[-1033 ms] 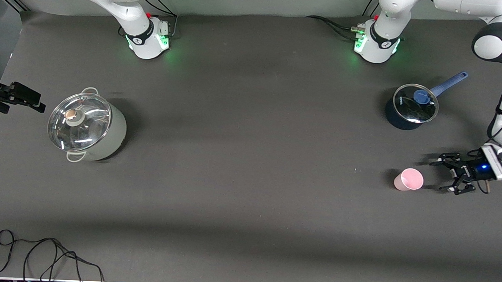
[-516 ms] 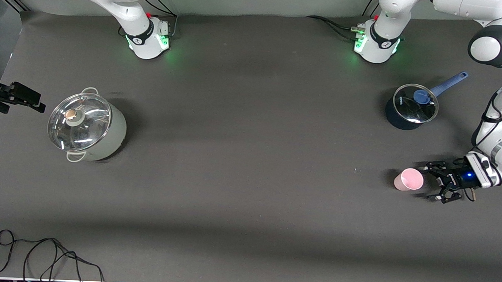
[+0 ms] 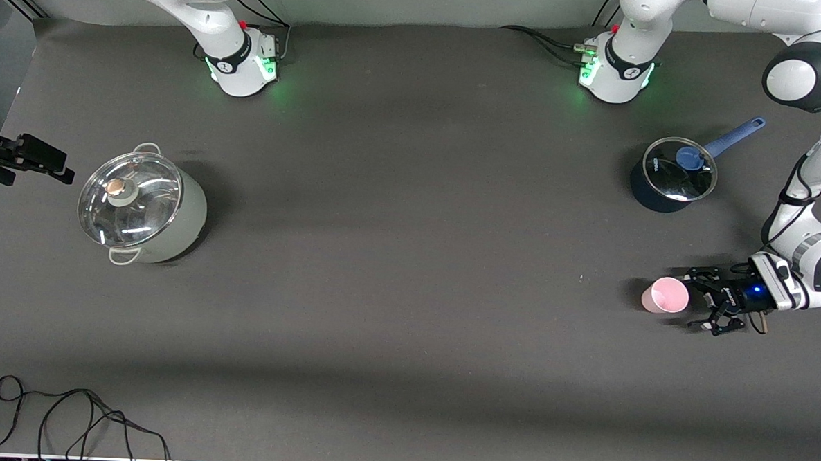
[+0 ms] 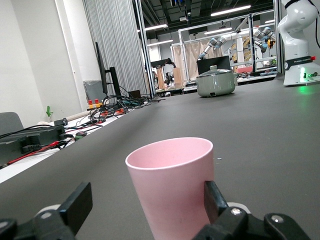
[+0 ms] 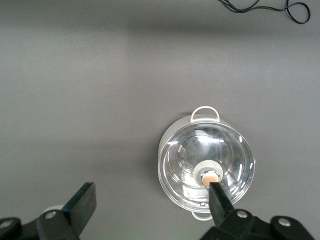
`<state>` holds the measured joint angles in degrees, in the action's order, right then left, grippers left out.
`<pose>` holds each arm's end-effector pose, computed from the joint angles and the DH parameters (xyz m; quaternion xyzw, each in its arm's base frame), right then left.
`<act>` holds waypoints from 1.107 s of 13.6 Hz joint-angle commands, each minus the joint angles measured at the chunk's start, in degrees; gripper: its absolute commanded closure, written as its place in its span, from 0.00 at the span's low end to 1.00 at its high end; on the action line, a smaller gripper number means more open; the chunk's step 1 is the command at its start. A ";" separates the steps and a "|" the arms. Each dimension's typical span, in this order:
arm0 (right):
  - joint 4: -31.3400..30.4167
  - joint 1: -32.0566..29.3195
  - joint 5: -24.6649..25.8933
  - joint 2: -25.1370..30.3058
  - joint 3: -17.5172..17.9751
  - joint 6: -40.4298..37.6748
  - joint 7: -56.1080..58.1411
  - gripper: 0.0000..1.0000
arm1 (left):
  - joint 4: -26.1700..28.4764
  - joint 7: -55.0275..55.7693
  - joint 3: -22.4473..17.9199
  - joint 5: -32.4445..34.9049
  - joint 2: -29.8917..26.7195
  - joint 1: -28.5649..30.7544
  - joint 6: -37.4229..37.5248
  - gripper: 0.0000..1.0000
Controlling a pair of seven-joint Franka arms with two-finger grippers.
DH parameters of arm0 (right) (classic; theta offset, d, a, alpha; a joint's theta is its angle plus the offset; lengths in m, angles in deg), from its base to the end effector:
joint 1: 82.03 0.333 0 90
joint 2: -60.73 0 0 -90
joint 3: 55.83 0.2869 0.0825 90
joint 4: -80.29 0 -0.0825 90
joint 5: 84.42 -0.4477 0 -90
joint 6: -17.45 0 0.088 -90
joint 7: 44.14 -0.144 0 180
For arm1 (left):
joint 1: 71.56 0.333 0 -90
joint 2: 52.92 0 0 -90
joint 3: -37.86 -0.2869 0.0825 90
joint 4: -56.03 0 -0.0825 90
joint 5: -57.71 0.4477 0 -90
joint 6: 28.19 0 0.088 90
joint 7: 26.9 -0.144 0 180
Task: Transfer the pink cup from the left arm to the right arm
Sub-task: 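Lift the pink cup with the left gripper off the table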
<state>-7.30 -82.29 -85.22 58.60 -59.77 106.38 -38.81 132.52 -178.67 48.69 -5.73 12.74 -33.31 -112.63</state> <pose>0.6249 -0.0432 0.5562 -0.9999 -0.0100 0.0064 0.0063 0.6314 0.1877 0.0061 0.5076 -0.5141 0.5657 0.3975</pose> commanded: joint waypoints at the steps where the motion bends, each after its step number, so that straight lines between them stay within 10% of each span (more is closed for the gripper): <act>1: 0.06 0.36 0.71 0.73 -0.10 -0.34 1.09 0.00 | 0.06 -1.94 -0.02 -0.73 0.52 -0.90 -0.55 0.01; 15: 0.23 0.44 0.62 0.73 -0.01 -0.25 1.00 0.00 | 2.61 -4.58 -0.02 -2.48 1.49 -3.36 -1.60 0.01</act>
<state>-7.30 -82.29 -85.22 58.77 -59.71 106.38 -38.78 134.21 -181.26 48.73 -6.76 13.97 -35.68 -112.92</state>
